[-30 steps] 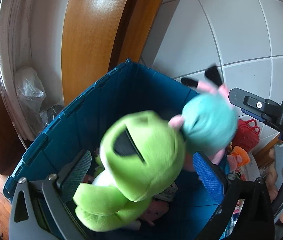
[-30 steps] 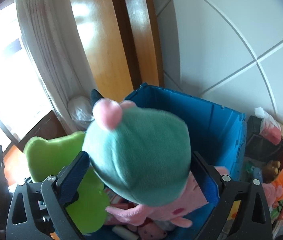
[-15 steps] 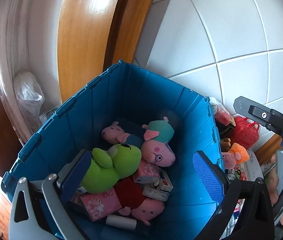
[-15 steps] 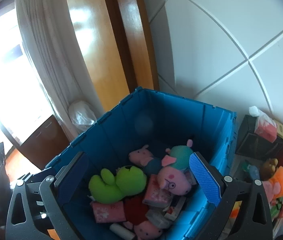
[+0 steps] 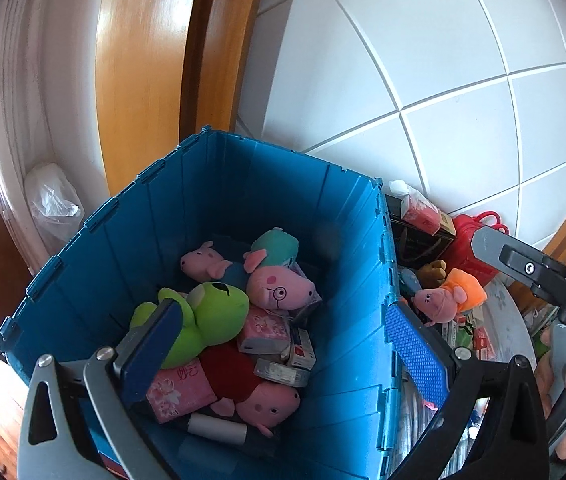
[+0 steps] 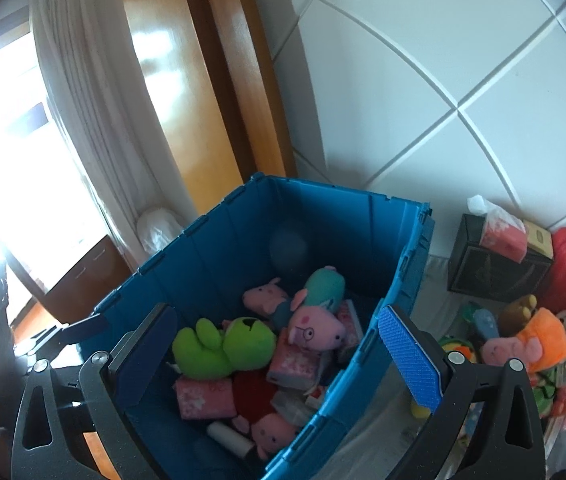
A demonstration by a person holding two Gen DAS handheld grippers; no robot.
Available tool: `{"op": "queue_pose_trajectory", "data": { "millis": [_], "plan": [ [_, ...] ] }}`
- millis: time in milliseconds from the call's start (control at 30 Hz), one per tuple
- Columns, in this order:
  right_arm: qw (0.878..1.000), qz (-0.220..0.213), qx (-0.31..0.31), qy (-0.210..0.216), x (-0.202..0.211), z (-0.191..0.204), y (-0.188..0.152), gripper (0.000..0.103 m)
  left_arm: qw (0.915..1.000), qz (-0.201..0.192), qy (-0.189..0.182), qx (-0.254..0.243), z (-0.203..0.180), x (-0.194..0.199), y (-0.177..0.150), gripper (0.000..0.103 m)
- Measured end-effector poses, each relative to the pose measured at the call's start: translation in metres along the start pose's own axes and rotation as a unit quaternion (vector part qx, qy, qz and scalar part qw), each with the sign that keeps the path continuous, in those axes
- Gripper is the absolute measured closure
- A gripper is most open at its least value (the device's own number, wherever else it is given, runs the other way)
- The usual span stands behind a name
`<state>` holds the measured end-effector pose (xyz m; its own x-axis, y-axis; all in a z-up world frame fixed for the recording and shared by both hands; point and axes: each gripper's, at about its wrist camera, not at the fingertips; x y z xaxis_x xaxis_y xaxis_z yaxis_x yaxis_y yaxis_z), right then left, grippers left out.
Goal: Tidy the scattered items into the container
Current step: 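Withdraw both tools from the crate back toward the pile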
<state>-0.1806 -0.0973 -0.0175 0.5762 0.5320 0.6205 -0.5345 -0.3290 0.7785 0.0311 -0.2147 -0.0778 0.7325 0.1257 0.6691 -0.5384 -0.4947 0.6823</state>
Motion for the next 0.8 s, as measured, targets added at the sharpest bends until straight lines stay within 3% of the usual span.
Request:
{"op": "queue_pose_trajectory", "data": {
  "millis": [400,800],
  "plan": [
    [0.999,-0.013,-0.034,-0.029,0.072,-0.080,-0.060,0.001,0.9981,-0.003,-0.022,-0.058,-0.099,0.009,-0.037,0.000],
    [0.992,0.001,-0.092,-0.080,0.129,-0.183,-0.136,0.001,0.9930,0.034,-0.043,-0.105,-0.189,-0.018,-0.080,0.000]
  ]
}}
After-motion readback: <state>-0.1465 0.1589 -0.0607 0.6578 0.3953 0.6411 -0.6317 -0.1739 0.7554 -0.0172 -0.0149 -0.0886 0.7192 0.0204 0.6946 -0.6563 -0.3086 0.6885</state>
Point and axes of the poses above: each gripper's, at about its wrist camera, not at the fingertips, and x roughly against the way its jaws point, z to its left, y to its top, and after that the axes turned 6 degrees about x, right-handed
